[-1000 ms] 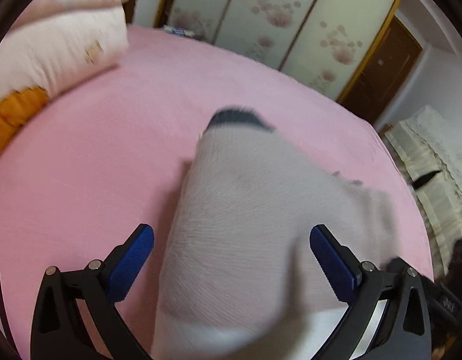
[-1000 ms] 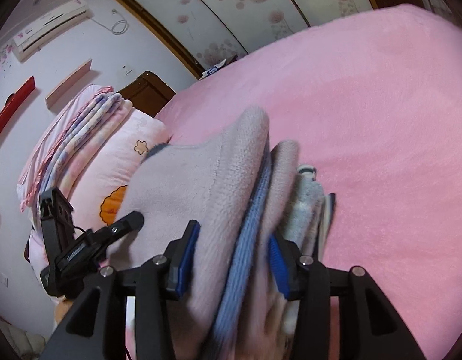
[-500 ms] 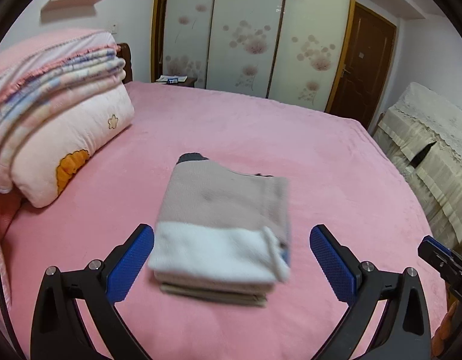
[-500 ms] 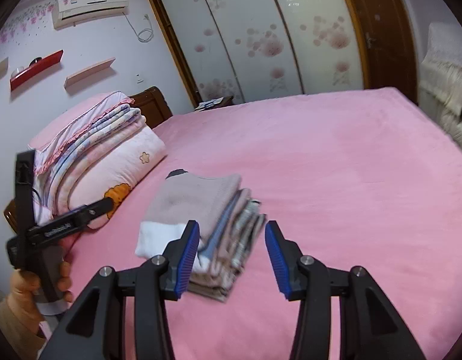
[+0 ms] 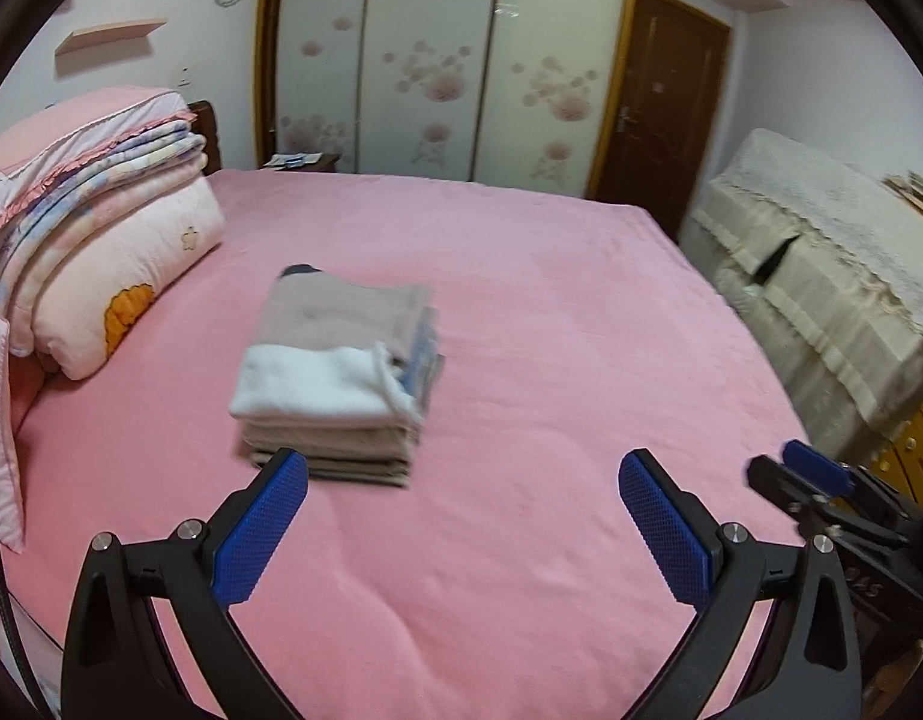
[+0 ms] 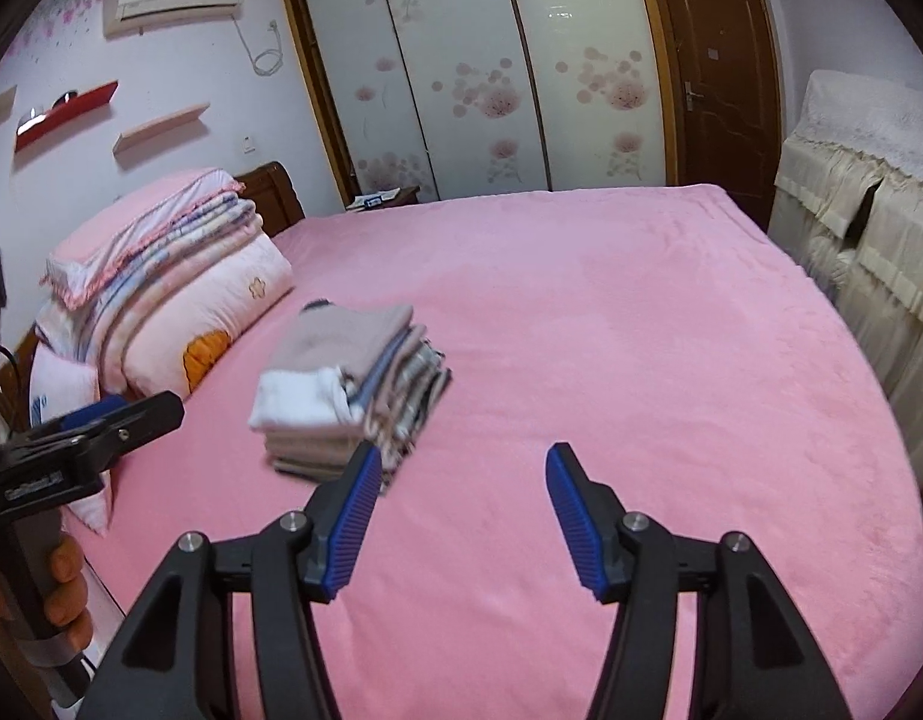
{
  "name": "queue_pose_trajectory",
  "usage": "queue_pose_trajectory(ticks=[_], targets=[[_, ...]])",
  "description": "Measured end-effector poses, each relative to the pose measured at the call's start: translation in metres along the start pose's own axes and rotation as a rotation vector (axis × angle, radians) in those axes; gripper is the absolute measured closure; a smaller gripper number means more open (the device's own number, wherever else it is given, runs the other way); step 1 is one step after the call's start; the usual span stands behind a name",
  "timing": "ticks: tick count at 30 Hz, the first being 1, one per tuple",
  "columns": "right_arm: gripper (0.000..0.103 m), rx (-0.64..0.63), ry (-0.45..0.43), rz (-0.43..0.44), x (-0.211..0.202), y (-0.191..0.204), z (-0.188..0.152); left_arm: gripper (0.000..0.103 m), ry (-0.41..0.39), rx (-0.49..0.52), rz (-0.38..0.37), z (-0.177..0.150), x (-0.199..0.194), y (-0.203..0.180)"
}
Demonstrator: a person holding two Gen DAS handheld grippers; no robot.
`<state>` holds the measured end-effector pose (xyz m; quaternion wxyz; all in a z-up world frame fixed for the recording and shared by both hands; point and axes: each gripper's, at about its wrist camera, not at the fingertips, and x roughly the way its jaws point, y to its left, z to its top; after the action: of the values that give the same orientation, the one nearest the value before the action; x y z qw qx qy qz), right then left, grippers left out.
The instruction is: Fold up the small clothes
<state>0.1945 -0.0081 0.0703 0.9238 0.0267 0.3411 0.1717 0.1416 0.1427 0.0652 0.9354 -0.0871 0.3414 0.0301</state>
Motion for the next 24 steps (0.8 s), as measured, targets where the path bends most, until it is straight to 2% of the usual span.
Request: queue_pose_trajectory(ticks=[3, 7, 15, 21, 24], targets=[[0.043, -0.024, 0.0, -0.02, -0.021, -0.007, -0.02, 0.0, -0.002, -0.001, -0.002, -0.024, -0.018, -0.02], [0.039, -0.026, -0.02, -0.059, -0.048, -0.024, -0.045, 0.0, -0.031, 0.024, 0.055, -0.052, -0.035, -0.044], [0.037, 0.012, -0.035, -0.107, -0.082, -0.048, -0.079, 0.0, 0.034, -0.045, 0.011, -0.087, -0.044, -0.06], [0.035, 0.051, -0.048, -0.118, -0.104, -0.054, -0.103, 0.0, 0.041, -0.071, 0.075, -0.117, -0.054, -0.063], [0.029, 0.07, -0.054, -0.137, -0.113, -0.058, -0.118, 0.0, 0.066, -0.089, 0.062, -0.131, -0.054, -0.064]])
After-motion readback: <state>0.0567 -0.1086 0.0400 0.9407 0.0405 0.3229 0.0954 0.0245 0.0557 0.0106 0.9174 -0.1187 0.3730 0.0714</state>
